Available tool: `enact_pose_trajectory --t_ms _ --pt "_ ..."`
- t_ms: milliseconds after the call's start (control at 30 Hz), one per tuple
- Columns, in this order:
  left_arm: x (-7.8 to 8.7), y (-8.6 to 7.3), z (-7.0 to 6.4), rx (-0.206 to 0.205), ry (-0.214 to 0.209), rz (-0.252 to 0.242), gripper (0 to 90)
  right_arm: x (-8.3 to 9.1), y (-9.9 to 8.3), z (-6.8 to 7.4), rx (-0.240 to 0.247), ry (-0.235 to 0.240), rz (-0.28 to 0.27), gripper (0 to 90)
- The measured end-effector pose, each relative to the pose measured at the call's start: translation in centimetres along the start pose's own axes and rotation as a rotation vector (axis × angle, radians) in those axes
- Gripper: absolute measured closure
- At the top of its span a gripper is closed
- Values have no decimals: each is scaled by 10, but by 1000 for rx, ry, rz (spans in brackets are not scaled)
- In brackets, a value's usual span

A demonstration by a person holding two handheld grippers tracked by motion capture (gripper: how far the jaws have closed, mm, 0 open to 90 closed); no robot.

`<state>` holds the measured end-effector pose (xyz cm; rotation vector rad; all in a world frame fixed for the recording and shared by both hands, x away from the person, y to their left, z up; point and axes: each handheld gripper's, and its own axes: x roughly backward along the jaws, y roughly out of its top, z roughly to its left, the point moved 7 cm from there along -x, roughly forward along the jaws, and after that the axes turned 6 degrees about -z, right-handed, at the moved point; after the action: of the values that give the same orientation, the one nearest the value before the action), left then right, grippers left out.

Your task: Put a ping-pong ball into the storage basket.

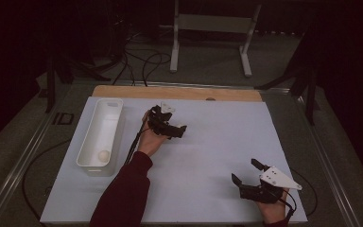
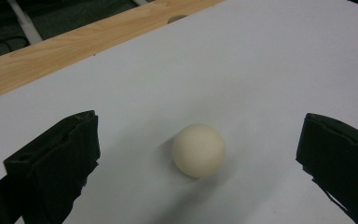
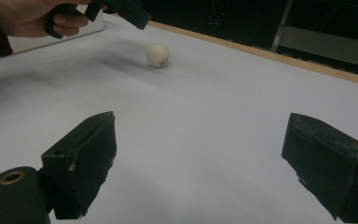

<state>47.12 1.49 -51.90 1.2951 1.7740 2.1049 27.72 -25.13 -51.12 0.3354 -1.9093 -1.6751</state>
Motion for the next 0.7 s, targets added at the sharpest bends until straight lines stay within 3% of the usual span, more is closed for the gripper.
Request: enact_pose_trajectory --t_ms 333,700 --pt "-8 -6 3 25 1 29 3 0 0 0 0 1 2 96" --pt "-18 -4 -3 11 -4 58 4 0 -1 0 0 0 3 96"
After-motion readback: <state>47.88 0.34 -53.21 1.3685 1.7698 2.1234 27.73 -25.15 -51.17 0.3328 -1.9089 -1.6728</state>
